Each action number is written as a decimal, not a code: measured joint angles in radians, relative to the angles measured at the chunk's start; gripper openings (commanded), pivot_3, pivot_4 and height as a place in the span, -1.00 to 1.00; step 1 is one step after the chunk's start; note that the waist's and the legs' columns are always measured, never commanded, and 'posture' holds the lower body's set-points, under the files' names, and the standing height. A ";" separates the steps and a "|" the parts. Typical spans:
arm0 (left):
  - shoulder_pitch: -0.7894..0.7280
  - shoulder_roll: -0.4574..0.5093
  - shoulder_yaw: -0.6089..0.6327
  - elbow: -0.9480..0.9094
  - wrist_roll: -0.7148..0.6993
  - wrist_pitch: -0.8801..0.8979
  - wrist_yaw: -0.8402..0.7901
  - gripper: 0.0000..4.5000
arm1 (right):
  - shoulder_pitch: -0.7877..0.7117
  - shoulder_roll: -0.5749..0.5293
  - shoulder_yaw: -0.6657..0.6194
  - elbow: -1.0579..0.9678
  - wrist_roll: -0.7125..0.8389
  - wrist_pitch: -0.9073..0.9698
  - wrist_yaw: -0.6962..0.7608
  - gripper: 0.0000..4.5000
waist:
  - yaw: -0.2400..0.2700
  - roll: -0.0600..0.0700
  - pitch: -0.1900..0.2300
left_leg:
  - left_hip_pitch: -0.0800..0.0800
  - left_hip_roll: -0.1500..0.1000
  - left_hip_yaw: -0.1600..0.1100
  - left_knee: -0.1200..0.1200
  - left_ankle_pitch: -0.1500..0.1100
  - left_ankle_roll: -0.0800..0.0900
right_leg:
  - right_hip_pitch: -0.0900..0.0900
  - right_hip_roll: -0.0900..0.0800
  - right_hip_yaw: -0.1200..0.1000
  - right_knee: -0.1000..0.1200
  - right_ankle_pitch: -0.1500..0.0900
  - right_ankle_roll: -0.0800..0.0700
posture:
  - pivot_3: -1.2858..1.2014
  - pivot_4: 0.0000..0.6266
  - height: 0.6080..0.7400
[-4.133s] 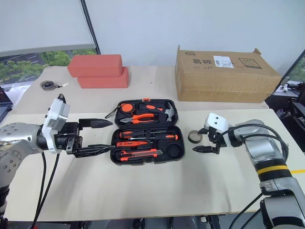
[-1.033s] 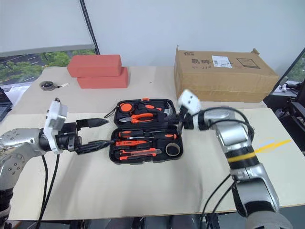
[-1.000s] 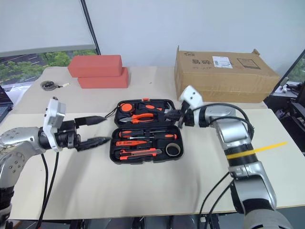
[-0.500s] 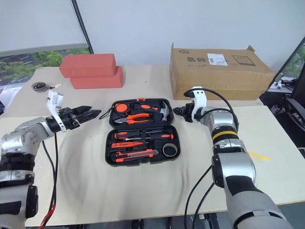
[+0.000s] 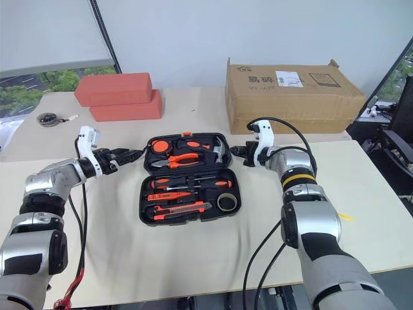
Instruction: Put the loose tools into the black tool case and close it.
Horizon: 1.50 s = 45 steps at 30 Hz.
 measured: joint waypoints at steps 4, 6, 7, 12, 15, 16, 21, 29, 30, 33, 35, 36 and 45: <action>-0.009 -0.025 -0.005 0.021 0.022 0.000 0.001 1.00 | 0.000 0.004 0.000 0.002 -0.001 0.000 0.000 -0.98 | -0.001 0.000 0.000 | 0.000 0.000 0.000 0.000 0.001 -0.001 | -0.001 0.000 0.000 0.001 0.000 0.000 | 0.03 -0.52 0.58; -0.017 -0.030 -0.005 0.024 0.023 0.000 0.000 1.00 | 0.000 0.006 -0.002 0.003 -0.001 0.000 0.000 -0.98 | -0.002 0.000 0.000 | 0.000 0.001 0.000 0.000 0.001 -0.001 | -0.001 0.000 0.000 0.002 0.000 0.000 | 0.03 -0.52 0.58; -0.021 -0.031 -0.005 0.027 0.025 0.000 0.000 1.00 | 0.000 0.008 -0.003 0.004 -0.001 0.000 0.000 -0.74 | -0.003 0.000 0.000 | 0.000 0.001 0.000 0.000 0.001 -0.001 | -0.001 0.000 0.000 0.002 0.000 0.000 | 0.03 -0.52 0.58; -0.024 -0.031 -0.004 0.033 0.041 0.000 -0.002 1.00 | 0.000 0.017 -0.004 0.011 0.000 0.000 0.006 -0.23 | -0.002 0.000 0.000 | 0.000 0.001 0.000 0.000 0.001 -0.002 | -0.002 0.000 0.000 0.003 0.000 0.000 | 0.03 -0.52 0.58; -0.024 -0.031 -0.004 0.040 0.044 0.000 -0.002 1.00 | 0.000 0.019 -0.004 0.012 0.000 0.002 0.008 -0.23 | -0.001 0.000 0.000 | 0.000 0.001 0.000 0.000 0.001 -0.002 | -0.002 0.000 0.000 0.003 0.000 0.000 | 0.03 -0.52 0.58; -0.024 -0.031 -0.004 0.040 0.046 -0.001 -0.003 1.00 | -0.001 0.021 -0.005 0.014 0.000 0.002 0.006 -0.23 | -0.001 0.000 0.000 | 0.000 0.001 0.000 0.000 0.001 -0.002 | -0.002 0.000 0.000 0.003 0.000 0.000 | 0.03 -0.52 0.58; -0.024 -0.031 -0.003 0.044 0.057 -0.005 -0.003 1.00 | -0.001 0.023 -0.007 0.033 -0.001 0.000 -0.004 -0.84 | -0.001 0.000 0.000 | -0.001 0.001 0.000 0.000 0.001 -0.002 | -0.003 0.000 0.000 0.003 0.000 0.000 | 0.03 -0.52 0.58; -0.040 -0.056 -0.007 0.096 0.098 -0.044 0.047 1.00 | -0.005 0.025 -0.015 0.038 0.000 -0.004 -0.007 -0.98 | -0.002 0.000 0.000 | -0.001 0.001 0.000 0.000 0.001 -0.002 | -0.003 0.000 0.000 0.003 0.000 0.000 | 0.03 -0.52 0.58; -0.042 -0.058 -0.006 0.101 0.098 -0.044 0.050 1.00 | -0.005 0.025 -0.016 0.038 0.000 -0.004 -0.008 -0.98 | -0.002 0.000 0.000 | -0.001 0.001 0.000 0.000 0.001 -0.002 | -0.003 0.000 0.000 0.003 0.000 0.000 | 0.03 -0.52 0.58; -0.058 -0.069 0.011 0.122 0.097 -0.043 0.059 1.00 | -0.005 0.026 -0.018 0.038 0.000 -0.004 -0.011 -0.98 | -0.002 0.000 0.000 | -0.001 0.001 0.000 0.000 0.001 -0.002 | -0.003 0.000 0.000 0.003 0.000 0.000 | 0.03 -0.52 0.58; -0.071 -0.070 0.024 0.142 0.095 -0.043 0.069 1.00 | -0.005 0.028 -0.019 0.038 0.000 -0.005 -0.012 -0.98 | -0.002 0.000 0.000 | -0.001 0.001 0.000 0.000 0.001 -0.002 | -0.003 0.000 0.000 0.003 0.000 0.000 | 0.03 -0.52 0.58; -0.079 -0.071 0.039 0.159 0.091 -0.042 0.073 1.00 | -0.005 0.028 -0.019 0.038 0.000 -0.005 -0.012 -0.98 | -0.003 0.000 0.000 | 0.000 0.001 0.000 0.000 0.001 -0.002 | -0.003 0.000 0.000 0.003 0.000 0.000 | 0.03 -0.52 0.58; -0.116 -0.072 0.086 0.233 0.064 -0.026 0.074 0.32 | -0.005 0.029 -0.019 0.038 -0.002 -0.009 -0.012 -1.00 | -0.003 0.000 0.000 | -0.001 0.001 0.000 0.000 0.001 -0.002 | -0.003 0.000 0.000 0.003 0.000 0.000 | 0.03 -0.52 0.58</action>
